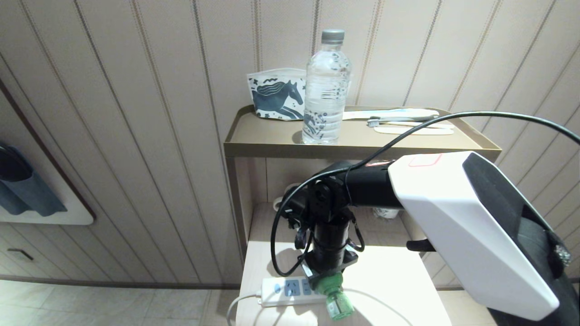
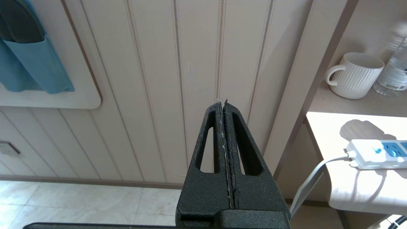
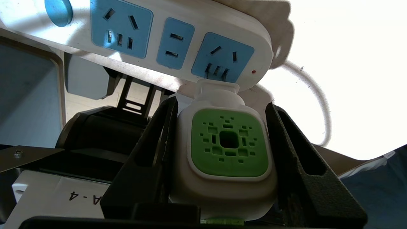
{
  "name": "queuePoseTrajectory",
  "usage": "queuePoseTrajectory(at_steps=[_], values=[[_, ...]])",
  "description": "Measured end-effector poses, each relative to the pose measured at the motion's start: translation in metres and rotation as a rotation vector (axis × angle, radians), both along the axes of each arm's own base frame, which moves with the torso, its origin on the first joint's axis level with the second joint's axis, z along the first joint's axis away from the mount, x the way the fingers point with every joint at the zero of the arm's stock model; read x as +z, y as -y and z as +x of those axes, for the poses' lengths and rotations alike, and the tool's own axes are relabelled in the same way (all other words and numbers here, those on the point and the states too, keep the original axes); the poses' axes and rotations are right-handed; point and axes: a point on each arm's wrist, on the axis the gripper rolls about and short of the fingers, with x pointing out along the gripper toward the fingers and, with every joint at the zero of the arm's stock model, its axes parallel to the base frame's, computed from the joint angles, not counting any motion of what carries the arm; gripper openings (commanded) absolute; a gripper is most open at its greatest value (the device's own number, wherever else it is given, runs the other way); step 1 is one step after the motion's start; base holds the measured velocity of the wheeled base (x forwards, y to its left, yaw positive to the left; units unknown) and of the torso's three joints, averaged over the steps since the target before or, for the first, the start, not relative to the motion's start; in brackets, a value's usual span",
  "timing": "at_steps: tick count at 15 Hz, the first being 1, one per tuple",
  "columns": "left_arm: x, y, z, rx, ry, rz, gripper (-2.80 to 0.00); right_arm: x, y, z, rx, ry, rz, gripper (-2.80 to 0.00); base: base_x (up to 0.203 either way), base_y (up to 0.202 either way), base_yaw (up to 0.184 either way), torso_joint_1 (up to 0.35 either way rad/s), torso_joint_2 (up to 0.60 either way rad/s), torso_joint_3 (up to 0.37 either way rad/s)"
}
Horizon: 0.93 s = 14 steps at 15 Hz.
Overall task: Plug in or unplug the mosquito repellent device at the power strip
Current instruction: Insert the plug into the socket
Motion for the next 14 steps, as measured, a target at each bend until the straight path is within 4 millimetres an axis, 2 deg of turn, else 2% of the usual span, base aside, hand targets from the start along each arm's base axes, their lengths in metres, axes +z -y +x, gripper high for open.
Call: queuePoseTrajectory(at_steps=[14], values=[[0.0,0.0,0.0,0.0,0.0,0.0,-2.8,0.0085,0.0068,-0.0014,-0.01,0.023,-0.033,-2.8,0.0,0.0,0.0,0.0,0.0,0.0]])
